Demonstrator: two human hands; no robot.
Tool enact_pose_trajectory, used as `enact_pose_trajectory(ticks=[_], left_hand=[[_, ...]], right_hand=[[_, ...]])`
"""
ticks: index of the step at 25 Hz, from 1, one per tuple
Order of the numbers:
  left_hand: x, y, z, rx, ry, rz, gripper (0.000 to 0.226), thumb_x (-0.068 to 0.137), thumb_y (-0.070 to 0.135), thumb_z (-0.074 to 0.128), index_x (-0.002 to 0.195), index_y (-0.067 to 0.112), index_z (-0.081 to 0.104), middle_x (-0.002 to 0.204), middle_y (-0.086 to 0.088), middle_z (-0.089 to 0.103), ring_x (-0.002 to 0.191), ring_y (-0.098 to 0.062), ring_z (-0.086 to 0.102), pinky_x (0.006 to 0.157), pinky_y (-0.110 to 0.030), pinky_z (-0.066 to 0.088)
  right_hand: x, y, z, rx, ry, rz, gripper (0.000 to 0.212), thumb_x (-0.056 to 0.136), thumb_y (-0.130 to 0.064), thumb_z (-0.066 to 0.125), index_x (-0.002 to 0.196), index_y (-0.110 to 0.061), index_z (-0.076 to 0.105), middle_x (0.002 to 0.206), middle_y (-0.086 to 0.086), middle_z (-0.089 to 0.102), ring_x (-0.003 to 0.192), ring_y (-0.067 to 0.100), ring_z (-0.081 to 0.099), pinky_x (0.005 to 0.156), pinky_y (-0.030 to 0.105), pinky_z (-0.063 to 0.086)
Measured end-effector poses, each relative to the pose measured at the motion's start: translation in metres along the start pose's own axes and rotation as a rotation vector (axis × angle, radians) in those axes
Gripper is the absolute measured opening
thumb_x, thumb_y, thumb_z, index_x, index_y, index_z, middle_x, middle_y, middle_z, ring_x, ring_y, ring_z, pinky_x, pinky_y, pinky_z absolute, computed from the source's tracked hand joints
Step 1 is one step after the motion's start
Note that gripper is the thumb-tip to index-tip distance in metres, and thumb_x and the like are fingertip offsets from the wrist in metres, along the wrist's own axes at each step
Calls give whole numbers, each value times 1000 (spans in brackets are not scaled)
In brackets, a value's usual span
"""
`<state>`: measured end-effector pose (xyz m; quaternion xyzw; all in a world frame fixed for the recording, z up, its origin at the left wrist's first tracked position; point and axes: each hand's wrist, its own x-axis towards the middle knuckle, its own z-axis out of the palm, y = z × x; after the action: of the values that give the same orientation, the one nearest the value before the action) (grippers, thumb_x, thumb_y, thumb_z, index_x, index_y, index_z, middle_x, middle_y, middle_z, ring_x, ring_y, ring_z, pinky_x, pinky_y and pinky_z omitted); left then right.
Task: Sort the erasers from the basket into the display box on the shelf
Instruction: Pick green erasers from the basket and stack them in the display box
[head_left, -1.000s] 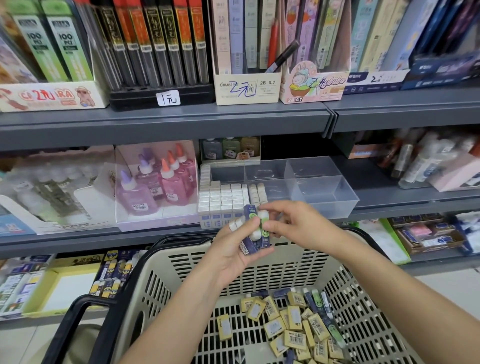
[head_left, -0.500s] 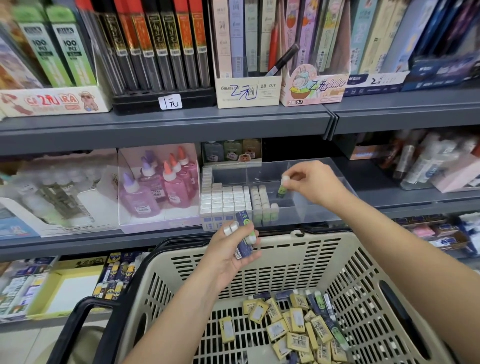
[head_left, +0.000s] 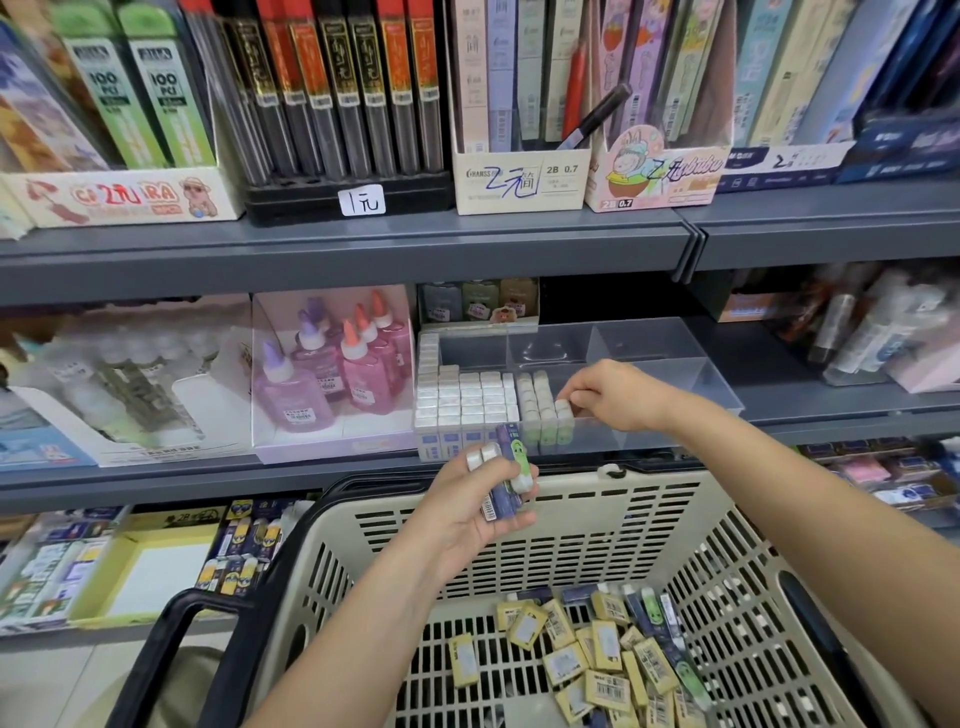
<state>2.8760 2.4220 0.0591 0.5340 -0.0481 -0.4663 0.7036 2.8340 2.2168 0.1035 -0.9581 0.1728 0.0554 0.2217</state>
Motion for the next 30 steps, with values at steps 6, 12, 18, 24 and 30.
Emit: enact_pose_trajectory(ticks=[6,12,18,24,30], left_hand=[[-2,4,6,51,-3,24,14,86,9,62,99,15,60,81,-5,74,65,-13,68,50,-24,51],[-1,11,15,23,39,4,15,88,12,59,100,21,57,78,-6,73,61,-14,66,46,-21,48],[2,16,31,-19,1,-18,17,88,21,61,103,13,57,77,-8,68,53,-13,59,38,-17,39],[4,19,23,-15,67,-6,11,88,19,60,93,9,57,67,-5,62,59,-15,58,37,-18,37],[-4,15,11,42,61,25,7,88,11,56,91,9,62,75,-6,66,67,-18,67,42,-20,40]], right_hand=[[-8,5,-3,41,41,-12,27,97,-10,42,110,-9,65,105,5,70,94,13,64,89,25,47],[-42,-15,0,163,221,-189,34,77,-36,71,107,-21,66,99,-12,65,90,3,60,87,23,49],[-63,-28,15,-5,221,-312,39,80,-41,67,116,-24,62,99,-7,66,93,11,61,83,35,50],[-40,-10,-11,107,535,-215,18,91,-30,54,98,-19,67,90,-3,70,82,13,63,78,38,53],[-3,2,-6,-118,334,-99,21,95,-26,50,105,-14,65,95,7,71,91,28,64,79,40,52]])
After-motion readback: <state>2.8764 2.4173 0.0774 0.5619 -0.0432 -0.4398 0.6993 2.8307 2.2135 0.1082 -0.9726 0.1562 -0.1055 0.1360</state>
